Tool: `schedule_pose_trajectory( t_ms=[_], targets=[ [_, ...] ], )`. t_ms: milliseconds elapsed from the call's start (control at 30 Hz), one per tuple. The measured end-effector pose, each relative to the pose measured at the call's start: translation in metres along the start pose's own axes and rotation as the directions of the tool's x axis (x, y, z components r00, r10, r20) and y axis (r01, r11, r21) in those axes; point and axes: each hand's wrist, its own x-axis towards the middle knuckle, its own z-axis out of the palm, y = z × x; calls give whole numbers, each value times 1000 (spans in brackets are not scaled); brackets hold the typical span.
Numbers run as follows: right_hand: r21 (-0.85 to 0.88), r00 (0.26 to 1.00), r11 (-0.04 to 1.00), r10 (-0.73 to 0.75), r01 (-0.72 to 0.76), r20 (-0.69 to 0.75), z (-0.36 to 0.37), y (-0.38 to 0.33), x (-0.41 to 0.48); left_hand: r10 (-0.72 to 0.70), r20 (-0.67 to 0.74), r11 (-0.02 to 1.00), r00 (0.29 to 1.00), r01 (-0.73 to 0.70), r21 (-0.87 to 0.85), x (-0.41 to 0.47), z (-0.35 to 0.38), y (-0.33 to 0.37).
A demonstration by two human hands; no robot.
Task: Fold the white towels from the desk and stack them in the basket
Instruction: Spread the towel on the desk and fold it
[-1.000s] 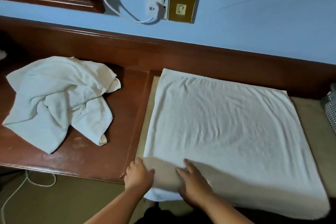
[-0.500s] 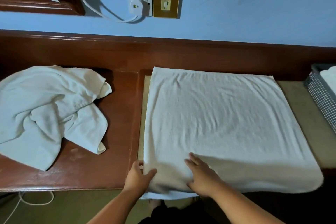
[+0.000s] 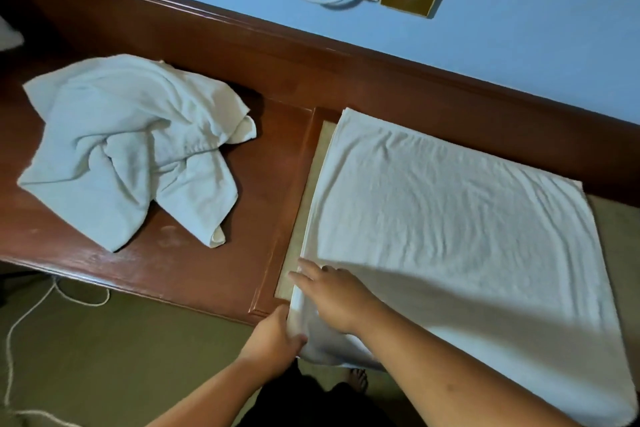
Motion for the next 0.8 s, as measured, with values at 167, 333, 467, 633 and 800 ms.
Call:
schedule_pose_trajectory(
  t_ms=[167, 333, 467, 633, 800],
  targets=[
    [-149, 996, 987, -45, 57, 80, 5, 8, 25, 10, 80, 999, 997, -13, 33, -3, 9, -11],
    [-218, 999, 976, 25, -14, 48, 7, 16, 13, 85, 107, 991, 991, -95, 91, -16, 16, -12],
    [-223, 996, 973, 43, -58, -72, 16, 39, -20, 213, 136, 961, 967, -233, 148, -35, 31, 10],
    [-239, 958, 948, 150, -210, -246, 37, 100, -102, 271, 109, 924, 956, -290, 248, -62, 102, 92],
    [-242, 855, 823, 470, -514, -220, 83, 177, -223, 209, 393, 913, 896, -323, 249, -73, 212, 161]
  ],
)
